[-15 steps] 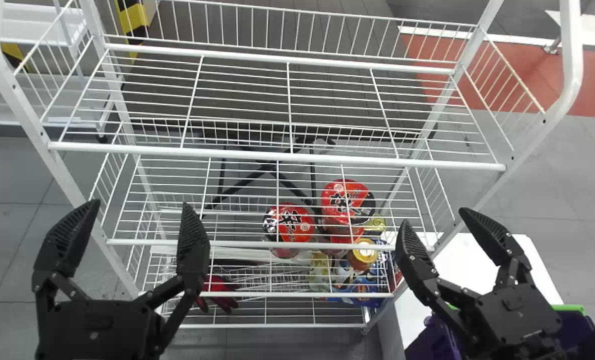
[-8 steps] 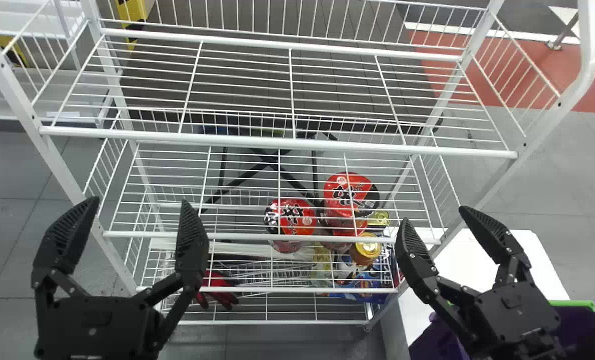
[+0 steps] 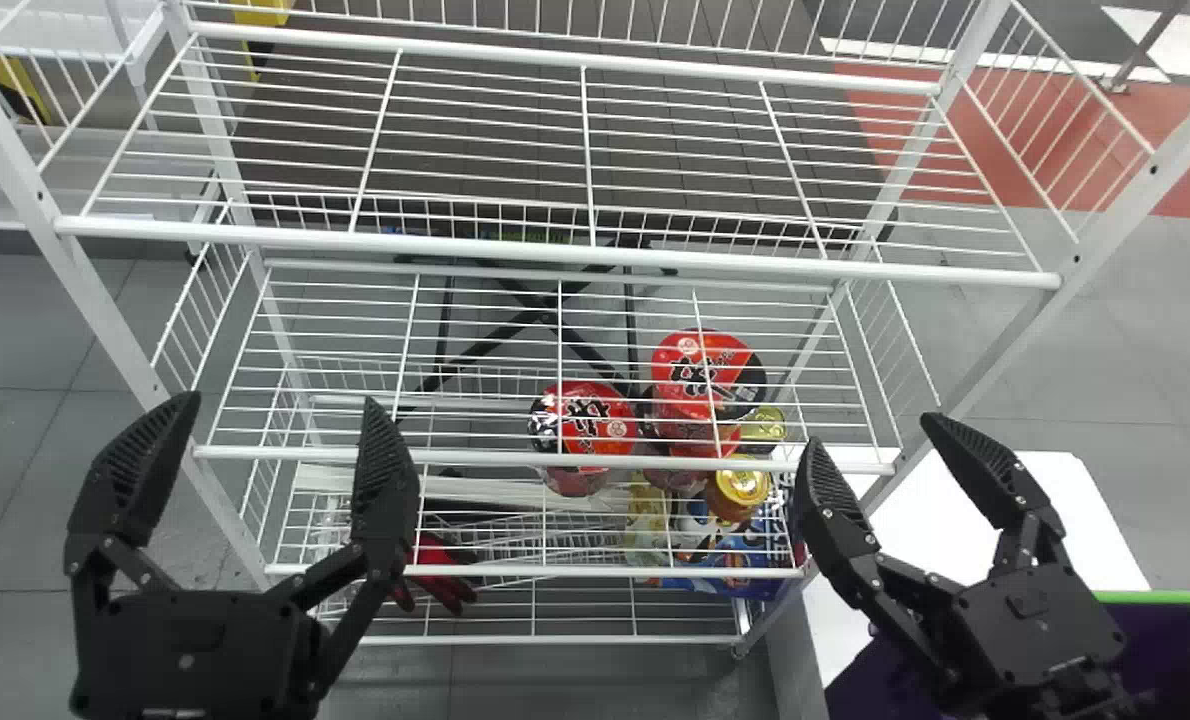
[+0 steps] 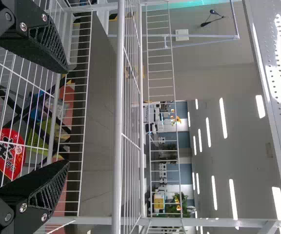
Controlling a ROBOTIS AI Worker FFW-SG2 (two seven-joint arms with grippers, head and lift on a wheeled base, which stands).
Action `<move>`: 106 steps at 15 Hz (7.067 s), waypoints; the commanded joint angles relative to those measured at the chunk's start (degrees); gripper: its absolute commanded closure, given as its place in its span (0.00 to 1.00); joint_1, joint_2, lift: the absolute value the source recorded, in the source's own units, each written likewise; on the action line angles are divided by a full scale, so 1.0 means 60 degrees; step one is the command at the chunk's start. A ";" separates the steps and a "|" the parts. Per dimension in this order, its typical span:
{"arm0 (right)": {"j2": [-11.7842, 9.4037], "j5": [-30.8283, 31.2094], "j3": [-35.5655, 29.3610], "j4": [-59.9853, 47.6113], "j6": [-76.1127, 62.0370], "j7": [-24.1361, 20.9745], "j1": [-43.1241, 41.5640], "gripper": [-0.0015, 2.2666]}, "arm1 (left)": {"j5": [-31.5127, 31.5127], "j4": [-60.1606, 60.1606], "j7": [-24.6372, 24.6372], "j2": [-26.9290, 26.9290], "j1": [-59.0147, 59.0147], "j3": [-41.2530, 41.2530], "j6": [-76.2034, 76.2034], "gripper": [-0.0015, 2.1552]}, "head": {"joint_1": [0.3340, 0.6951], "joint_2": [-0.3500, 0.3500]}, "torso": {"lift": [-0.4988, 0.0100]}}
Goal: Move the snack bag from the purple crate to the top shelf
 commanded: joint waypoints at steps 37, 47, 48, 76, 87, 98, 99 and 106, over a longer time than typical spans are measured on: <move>0.0044 -0.0424 -0.0367 0.0447 -0.0176 0.0423 0.0000 0.08 | 0.0483 0.0453 0.0060 -0.0090 -0.0151 0.0179 -0.0234 0.05 | 1.00 0.31 | 0.21; 0.0058 -0.0439 -0.0397 0.0447 -0.0146 0.0423 -0.0029 0.08 | 0.0498 0.0438 0.0074 -0.0090 -0.0107 0.0208 -0.0264 0.05 | 1.00 0.31 | 0.13; 0.0058 -0.0439 -0.0397 0.0447 -0.0146 0.0408 -0.0044 0.08 | 0.0498 0.0438 0.0074 -0.0090 -0.0121 0.0223 -0.0264 0.05 | 1.00 0.31 | 0.12; 0.0513 -0.1171 -0.8556 0.0007 1.1455 0.2532 -0.3750 0.08 | 0.0425 0.1009 0.0074 -0.0060 -0.0136 0.0238 -0.0234 0.05 | 1.00 0.00 | 0.09; -0.2725 0.3545 -0.7721 0.4094 1.3447 0.7615 -0.5185 0.13 | 0.0718 0.1361 -0.0131 0.0057 -0.0751 0.0179 0.0439 0.05 | 1.00 0.00 | 0.09; -0.4028 0.6153 -0.4894 0.9250 0.9814 0.8655 -0.5918 0.15 | 0.0747 0.1566 -0.0160 0.0042 -0.1015 -0.0041 0.0850 0.05 | 1.00 0.00 | 0.09; -0.4058 0.6167 -0.4689 0.9573 0.9580 0.8655 -0.6006 0.15 | 0.0776 0.1581 -0.0160 0.0057 -0.1015 -0.0041 0.0850 0.05 | 1.00 0.00 | 0.09; -0.3823 0.5977 -0.4601 1.0613 0.8350 0.8787 -0.6035 0.15 | 0.0820 0.1522 -0.0131 0.0145 -0.0986 0.0062 0.0820 0.05 | 1.00 0.00 | 0.09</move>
